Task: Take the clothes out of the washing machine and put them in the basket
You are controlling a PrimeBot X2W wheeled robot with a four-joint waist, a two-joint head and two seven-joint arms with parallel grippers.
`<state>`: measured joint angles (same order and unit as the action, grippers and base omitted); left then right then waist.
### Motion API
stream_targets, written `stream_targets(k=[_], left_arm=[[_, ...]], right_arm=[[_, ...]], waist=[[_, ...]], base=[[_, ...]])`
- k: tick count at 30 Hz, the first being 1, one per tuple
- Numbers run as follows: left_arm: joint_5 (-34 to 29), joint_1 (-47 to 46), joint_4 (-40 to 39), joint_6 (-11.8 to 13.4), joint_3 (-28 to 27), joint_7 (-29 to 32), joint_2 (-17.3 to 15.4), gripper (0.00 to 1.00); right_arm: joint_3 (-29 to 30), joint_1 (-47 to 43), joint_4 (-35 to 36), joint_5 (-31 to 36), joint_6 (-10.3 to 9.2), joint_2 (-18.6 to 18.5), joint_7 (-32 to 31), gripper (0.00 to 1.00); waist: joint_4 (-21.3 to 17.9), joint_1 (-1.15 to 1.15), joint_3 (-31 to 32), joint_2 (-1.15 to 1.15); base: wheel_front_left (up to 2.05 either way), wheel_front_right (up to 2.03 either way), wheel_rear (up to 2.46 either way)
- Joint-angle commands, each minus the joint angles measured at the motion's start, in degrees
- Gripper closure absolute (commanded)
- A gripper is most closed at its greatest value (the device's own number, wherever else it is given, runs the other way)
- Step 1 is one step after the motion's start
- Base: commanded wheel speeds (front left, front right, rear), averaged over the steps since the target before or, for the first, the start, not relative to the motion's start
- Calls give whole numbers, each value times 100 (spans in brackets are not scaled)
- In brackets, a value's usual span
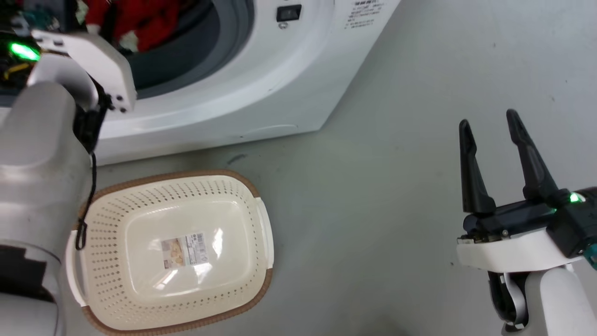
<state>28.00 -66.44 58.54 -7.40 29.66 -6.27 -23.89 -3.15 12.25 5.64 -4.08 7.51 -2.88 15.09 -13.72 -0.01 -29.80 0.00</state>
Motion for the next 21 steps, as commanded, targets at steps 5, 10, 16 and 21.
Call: stream_targets(k=[5, 10, 16, 21], left_arm=[[165, 646, -384, -3, 176, -441, 29, 100], [193, 1193, -814, 71, 222, -667, 44, 100], [241, 1880, -1583, 320, 194, -787, -9, 100], [267, 2420, -2457, 573, 192, -742, -149, 100]], right_arm=[[-38, -294, -56, 188, -4, 1, 13, 0], [-64, -495, -114, 262, -4, 2, 12, 0], [-59, -753, -166, 359, -4, 2, 12, 0], [-84, -983, -210, 414, -4, 3, 13, 0]], waist=[[326, 1, 640, 0], [481, 1, 1040, 0], [658, 1, 1512, 0], [784, 1, 1845, 0]], base=[[0, 0, 0], [0, 0, 0], [0, 0, 0], [0, 0, 0]])
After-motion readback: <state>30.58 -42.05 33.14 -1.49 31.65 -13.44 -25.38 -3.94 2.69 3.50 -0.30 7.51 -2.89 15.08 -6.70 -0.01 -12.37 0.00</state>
